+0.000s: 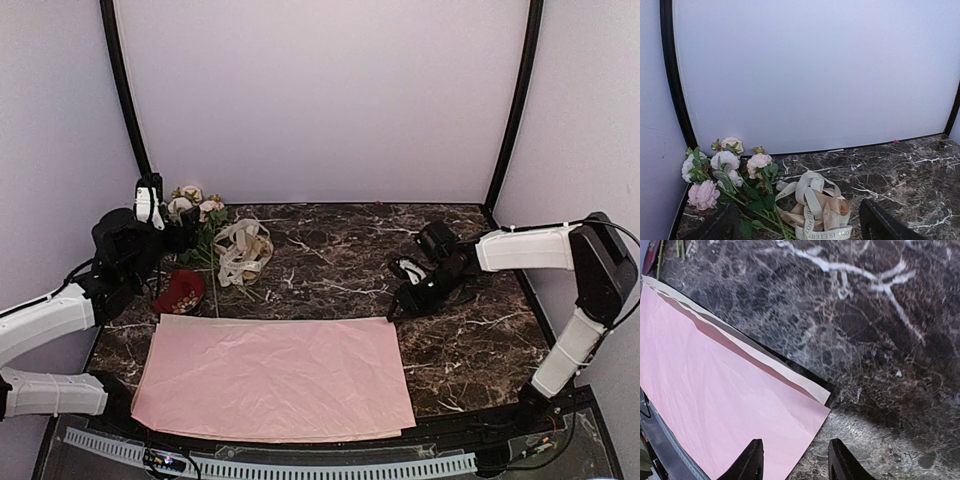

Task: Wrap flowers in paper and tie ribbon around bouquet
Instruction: Pick up the flattened wrapping paper from the center of the board, then pass from the right arm to the left, then unfold the flattened wrapping paper at the center of the board.

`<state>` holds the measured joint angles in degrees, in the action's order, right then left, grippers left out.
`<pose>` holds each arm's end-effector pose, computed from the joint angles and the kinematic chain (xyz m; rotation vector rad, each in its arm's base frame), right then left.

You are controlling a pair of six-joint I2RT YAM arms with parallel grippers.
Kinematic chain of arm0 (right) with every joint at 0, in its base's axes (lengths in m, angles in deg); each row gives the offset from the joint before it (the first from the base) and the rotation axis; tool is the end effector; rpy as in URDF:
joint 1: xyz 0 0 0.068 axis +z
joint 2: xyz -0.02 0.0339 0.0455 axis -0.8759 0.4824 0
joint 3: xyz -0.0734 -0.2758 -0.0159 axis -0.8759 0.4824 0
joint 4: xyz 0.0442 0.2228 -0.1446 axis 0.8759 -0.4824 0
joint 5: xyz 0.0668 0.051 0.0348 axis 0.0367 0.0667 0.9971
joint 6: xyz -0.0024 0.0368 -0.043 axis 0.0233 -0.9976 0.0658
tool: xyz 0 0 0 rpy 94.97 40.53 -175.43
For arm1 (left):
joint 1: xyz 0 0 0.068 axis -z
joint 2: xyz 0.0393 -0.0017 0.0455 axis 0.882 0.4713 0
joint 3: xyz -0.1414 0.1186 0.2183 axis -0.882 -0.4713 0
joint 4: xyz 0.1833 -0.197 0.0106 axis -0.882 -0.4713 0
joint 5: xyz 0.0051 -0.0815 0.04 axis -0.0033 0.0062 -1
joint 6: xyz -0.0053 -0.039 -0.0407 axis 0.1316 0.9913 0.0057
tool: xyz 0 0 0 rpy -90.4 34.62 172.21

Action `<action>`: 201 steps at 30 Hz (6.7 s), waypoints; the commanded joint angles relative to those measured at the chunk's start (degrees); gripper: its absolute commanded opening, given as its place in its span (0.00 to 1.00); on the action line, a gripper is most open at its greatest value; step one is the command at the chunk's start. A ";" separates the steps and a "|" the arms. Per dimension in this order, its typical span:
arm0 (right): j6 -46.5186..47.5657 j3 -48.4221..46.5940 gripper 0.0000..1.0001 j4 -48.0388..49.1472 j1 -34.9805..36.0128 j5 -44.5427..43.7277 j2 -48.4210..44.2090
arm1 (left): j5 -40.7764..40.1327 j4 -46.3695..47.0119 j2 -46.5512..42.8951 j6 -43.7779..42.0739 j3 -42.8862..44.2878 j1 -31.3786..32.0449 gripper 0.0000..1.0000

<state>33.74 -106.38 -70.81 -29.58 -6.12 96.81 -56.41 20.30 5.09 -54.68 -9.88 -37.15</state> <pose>0.2644 0.1813 0.1835 -0.5695 2.7493 0.7825 0.2179 -0.0850 0.2988 0.0223 1.4908 -0.0866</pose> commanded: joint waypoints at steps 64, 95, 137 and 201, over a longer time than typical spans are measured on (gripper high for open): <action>-2.32 -46.81 0.00 7.36 -11.20 -29.04 -11.91 | 9.29 -31.31 -2.12 11.27 5.14 8.32 0.83; 10.08 0.51 0.00 26.41 40.00 -16.26 -10.46 | 49.98 -26.45 10.87 34.11 6.33 8.64 0.79; -13.43 0.77 0.82 2.59 8.38 -12.74 -26.81 | 51.00 -17.61 18.28 32.28 6.96 20.09 0.00; -24.22 4.81 0.00 17.01 -12.06 -29.25 -42.49 | 43.78 -38.30 25.42 9.91 38.80 11.80 0.00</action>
<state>12.62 -111.30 -52.58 -42.02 -31.87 56.61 -15.17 -18.30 28.17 -47.88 35.99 -25.24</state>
